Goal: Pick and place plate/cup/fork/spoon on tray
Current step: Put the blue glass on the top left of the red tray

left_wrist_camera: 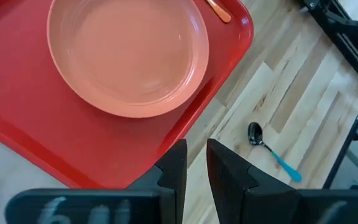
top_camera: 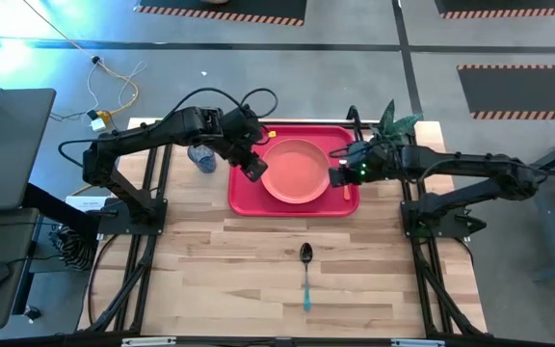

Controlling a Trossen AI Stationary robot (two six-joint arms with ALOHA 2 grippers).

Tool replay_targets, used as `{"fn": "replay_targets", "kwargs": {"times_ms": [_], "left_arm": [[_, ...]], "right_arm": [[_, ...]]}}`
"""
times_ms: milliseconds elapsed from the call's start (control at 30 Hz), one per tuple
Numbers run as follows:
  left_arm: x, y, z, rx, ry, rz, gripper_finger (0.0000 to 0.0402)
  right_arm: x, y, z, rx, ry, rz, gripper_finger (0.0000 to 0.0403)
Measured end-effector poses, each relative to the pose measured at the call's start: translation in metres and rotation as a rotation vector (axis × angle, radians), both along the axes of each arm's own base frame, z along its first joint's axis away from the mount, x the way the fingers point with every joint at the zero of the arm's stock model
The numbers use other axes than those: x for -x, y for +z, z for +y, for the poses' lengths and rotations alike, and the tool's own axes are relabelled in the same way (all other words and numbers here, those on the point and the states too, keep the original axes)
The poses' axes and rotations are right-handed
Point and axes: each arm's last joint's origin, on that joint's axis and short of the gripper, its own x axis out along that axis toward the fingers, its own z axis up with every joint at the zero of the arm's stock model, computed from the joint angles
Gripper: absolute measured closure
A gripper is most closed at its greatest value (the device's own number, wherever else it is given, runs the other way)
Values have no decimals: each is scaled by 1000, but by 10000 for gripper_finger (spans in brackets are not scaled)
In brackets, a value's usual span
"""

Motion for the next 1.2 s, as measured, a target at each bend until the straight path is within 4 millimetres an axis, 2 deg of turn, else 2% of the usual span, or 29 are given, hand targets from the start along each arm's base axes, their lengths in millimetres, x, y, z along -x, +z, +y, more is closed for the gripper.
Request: {"fn": "replay_targets", "kwargs": {"times_ms": [467, 700, 900, 1200], "left_arm": [[-1, -2, -26, 38, 88, 49, 345], [-3, -2, -38, 92, 195, 44, 308], [-4, -2, -46, 150, 362, 31, 270], [1, -5, -52, 59, 366, 81, 265]], "right_arm": [[13, 14, 8, 116, 171, -25, 345], [29, 28, 11, 196, 261, -77, 345], [45, 40, 13, 257, 295, -132, 345], [55, 45, 15, 293, 340, -150, 345]]}}
